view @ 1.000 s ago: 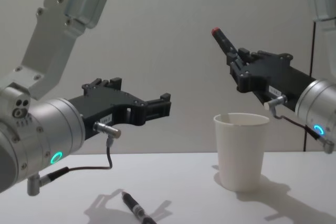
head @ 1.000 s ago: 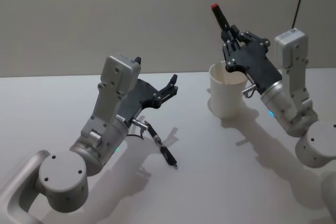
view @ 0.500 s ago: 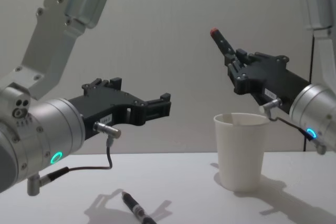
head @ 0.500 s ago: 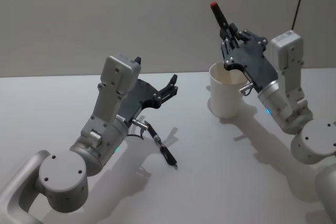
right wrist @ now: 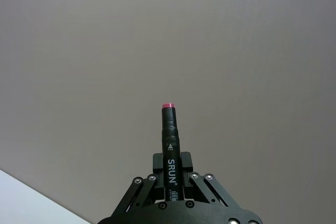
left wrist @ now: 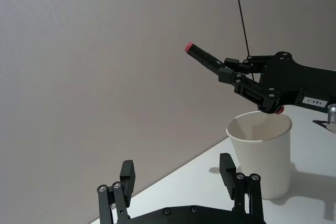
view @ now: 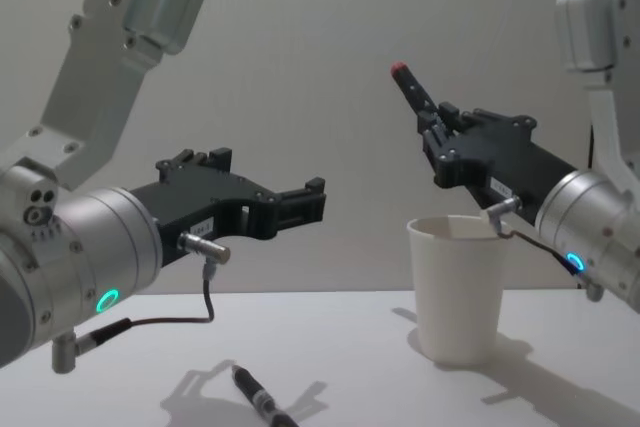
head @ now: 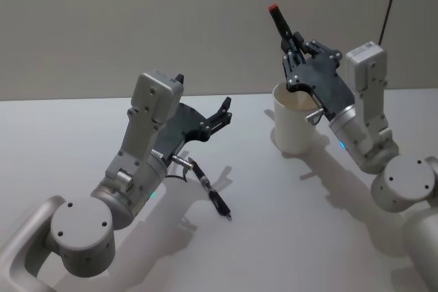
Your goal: Place the pen into the pen holder.
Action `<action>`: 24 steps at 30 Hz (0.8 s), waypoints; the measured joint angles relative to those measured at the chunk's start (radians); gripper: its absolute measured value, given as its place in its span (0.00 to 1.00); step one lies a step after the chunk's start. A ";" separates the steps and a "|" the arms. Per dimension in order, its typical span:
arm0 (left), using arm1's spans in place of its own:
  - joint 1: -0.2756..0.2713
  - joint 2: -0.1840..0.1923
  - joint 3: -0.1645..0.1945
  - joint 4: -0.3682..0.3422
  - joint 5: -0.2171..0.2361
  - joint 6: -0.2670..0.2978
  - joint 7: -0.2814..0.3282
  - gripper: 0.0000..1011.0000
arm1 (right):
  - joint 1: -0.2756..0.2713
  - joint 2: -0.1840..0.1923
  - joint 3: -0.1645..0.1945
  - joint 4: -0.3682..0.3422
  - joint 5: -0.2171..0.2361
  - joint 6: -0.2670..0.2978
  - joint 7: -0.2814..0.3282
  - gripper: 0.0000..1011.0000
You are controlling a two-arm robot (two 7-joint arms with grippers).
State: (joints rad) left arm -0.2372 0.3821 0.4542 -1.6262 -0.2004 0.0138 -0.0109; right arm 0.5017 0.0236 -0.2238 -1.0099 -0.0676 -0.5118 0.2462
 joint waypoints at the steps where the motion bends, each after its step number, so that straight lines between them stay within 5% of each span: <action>1: 0.000 0.000 0.000 0.000 0.000 0.000 0.000 0.99 | 0.001 -0.001 0.000 0.003 0.001 -0.001 0.000 0.18; 4: 0.000 0.000 0.000 0.000 0.000 0.000 0.000 0.99 | 0.005 -0.002 -0.001 0.012 0.002 -0.005 0.000 0.20; 24: 0.000 0.000 0.000 0.000 0.000 0.000 0.000 0.99 | 0.018 -0.007 -0.004 0.039 0.007 -0.019 0.000 0.82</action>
State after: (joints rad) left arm -0.2372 0.3821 0.4542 -1.6262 -0.2004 0.0138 -0.0109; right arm 0.5197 0.0162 -0.2281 -0.9710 -0.0609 -0.5304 0.2467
